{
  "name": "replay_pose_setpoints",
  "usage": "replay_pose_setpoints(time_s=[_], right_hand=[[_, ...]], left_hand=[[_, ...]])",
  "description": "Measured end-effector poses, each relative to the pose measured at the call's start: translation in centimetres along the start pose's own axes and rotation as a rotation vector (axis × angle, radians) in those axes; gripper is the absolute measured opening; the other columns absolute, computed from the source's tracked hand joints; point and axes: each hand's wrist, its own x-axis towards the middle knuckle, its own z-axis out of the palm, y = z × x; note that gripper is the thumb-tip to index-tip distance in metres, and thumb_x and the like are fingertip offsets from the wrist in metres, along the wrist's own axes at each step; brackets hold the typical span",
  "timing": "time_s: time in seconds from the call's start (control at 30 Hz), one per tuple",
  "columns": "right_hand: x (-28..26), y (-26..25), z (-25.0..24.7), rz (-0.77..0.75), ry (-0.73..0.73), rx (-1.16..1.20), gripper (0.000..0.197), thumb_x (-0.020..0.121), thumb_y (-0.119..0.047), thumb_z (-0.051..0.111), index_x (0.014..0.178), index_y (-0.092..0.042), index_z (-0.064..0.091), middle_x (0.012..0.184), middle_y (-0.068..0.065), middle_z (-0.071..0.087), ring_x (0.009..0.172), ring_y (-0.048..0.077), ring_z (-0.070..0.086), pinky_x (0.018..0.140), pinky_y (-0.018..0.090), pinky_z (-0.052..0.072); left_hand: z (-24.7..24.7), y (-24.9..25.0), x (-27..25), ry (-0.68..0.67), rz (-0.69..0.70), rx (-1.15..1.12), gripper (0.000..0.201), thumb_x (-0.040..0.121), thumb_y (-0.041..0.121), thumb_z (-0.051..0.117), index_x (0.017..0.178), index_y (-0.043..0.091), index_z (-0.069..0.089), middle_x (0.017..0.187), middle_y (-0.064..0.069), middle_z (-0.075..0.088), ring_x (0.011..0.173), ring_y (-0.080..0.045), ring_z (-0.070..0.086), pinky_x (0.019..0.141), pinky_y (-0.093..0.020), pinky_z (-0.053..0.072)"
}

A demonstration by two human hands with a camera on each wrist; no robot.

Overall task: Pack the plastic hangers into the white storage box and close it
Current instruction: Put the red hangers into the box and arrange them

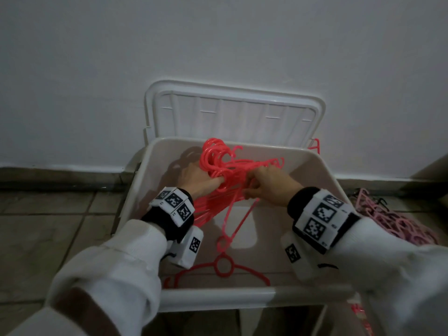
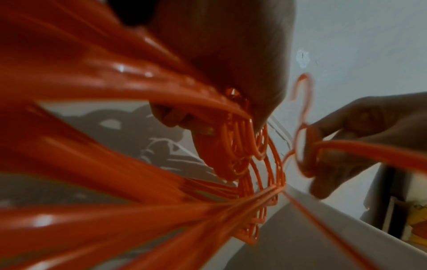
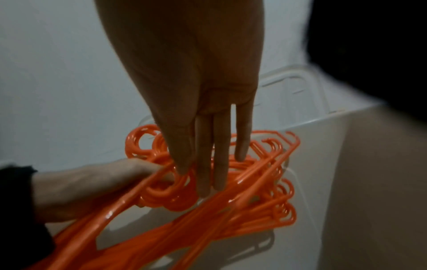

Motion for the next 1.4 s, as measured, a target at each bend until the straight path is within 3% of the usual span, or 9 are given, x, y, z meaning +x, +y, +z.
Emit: replay_pose_setpoints(time_s=[0.2, 0.3, 0.47, 0.67, 0.77, 0.87, 1.13, 1.27, 1.4], right_hand=[[1.7, -0.8, 2.5, -0.048, 0.133, 0.091, 0.021, 0.087, -0.030, 0.063, 0.091, -0.011, 0.072, 0.086, 0.010, 0.070, 0.076, 0.021, 0.061, 0.069, 0.029, 0.044], [1.9, -0.5, 2.8, -0.062, 0.259, 0.246, 0.017, 0.082, -0.026, 0.070, 0.085, -0.009, 0.074, 0.072, 0.000, 0.066, 0.054, 0.003, 0.049, 0.055, 0.009, 0.036], [2.2, 0.2, 3.5, -0.031, 0.323, 0.408, 0.021, 0.073, -0.022, 0.078, 0.082, -0.005, 0.068, 0.074, 0.005, 0.067, 0.060, 0.003, 0.055, 0.057, 0.008, 0.041], [2.4, 1.1, 3.8, -0.088, 0.346, 0.551, 0.020, 0.073, -0.020, 0.078, 0.069, -0.014, 0.059, 0.066, 0.001, 0.061, 0.054, 0.004, 0.051, 0.055, 0.009, 0.039], [2.8, 1.0, 3.9, -0.112, 0.334, 0.605, 0.023, 0.074, -0.021, 0.077, 0.065, -0.019, 0.056, 0.062, -0.001, 0.061, 0.054, 0.001, 0.055, 0.056, 0.009, 0.041], [3.2, 0.8, 4.0, -0.173, 0.223, 0.751, 0.023, 0.078, -0.015, 0.073, 0.067, -0.020, 0.054, 0.063, 0.003, 0.062, 0.056, 0.012, 0.061, 0.061, 0.022, 0.048], [3.0, 1.8, 2.6, -0.141, -0.022, 0.918, 0.028, 0.081, 0.004, 0.062, 0.067, -0.014, 0.046, 0.063, 0.011, 0.050, 0.059, 0.021, 0.048, 0.054, 0.028, 0.038], [2.0, 2.9, 2.6, -0.106, -0.493, 0.646, 0.007, 0.076, -0.009, 0.060, 0.077, -0.002, 0.063, 0.046, -0.008, 0.052, 0.042, 0.009, 0.042, 0.041, 0.015, 0.034], [2.6, 3.7, 6.0, 0.013, -0.957, 0.197, 0.025, 0.092, -0.013, 0.055, 0.115, -0.005, 0.061, 0.075, -0.011, 0.065, 0.055, -0.002, 0.059, 0.073, 0.015, 0.048]], left_hand=[[-0.1, 0.3, 0.1, -0.058, -0.099, -0.283, 0.010, 0.076, 0.025, 0.069, 0.085, 0.022, 0.069, 0.095, 0.000, 0.070, 0.089, -0.018, 0.061, 0.084, -0.028, 0.048], [-0.5, 0.6, 0.1, -0.128, -0.163, -0.487, 0.013, 0.067, 0.022, 0.072, 0.080, 0.023, 0.072, 0.089, -0.001, 0.073, 0.089, -0.020, 0.067, 0.090, -0.038, 0.052], [-0.4, 0.4, 0.2, -0.219, -0.161, -0.649, 0.023, 0.057, 0.016, 0.071, 0.080, 0.018, 0.074, 0.084, -0.007, 0.074, 0.083, -0.028, 0.069, 0.090, -0.046, 0.053], [-0.9, 0.6, -0.6, -0.470, -0.098, -0.529, 0.038, 0.057, 0.012, 0.085, 0.092, 0.021, 0.072, 0.092, -0.002, 0.073, 0.091, -0.022, 0.068, 0.086, -0.034, 0.053], [-0.7, 0.8, -0.8, -0.402, -0.099, -0.445, 0.023, 0.066, 0.003, 0.079, 0.079, 0.019, 0.068, 0.076, 0.003, 0.069, 0.075, -0.014, 0.065, 0.065, -0.015, 0.052], [-0.6, 0.9, -0.9, -0.349, -0.104, -0.425, 0.025, 0.075, -0.001, 0.068, 0.065, 0.021, 0.060, 0.063, 0.008, 0.059, 0.054, -0.002, 0.055, 0.047, -0.008, 0.043], [-0.3, 0.6, -0.7, -0.415, -0.167, -0.587, 0.025, 0.073, 0.012, 0.076, 0.095, 0.020, 0.068, 0.101, -0.008, 0.071, 0.095, -0.026, 0.067, 0.095, -0.040, 0.050], [0.1, 0.6, -0.4, -0.372, -0.130, -0.532, 0.036, 0.069, 0.014, 0.080, 0.103, 0.020, 0.068, 0.104, -0.001, 0.070, 0.098, -0.019, 0.065, 0.098, -0.040, 0.047], [-0.2, 0.3, -0.2, -0.410, -0.095, -0.462, 0.047, 0.065, 0.021, 0.083, 0.108, 0.023, 0.067, 0.103, 0.004, 0.071, 0.098, -0.016, 0.065, 0.098, -0.041, 0.046]])
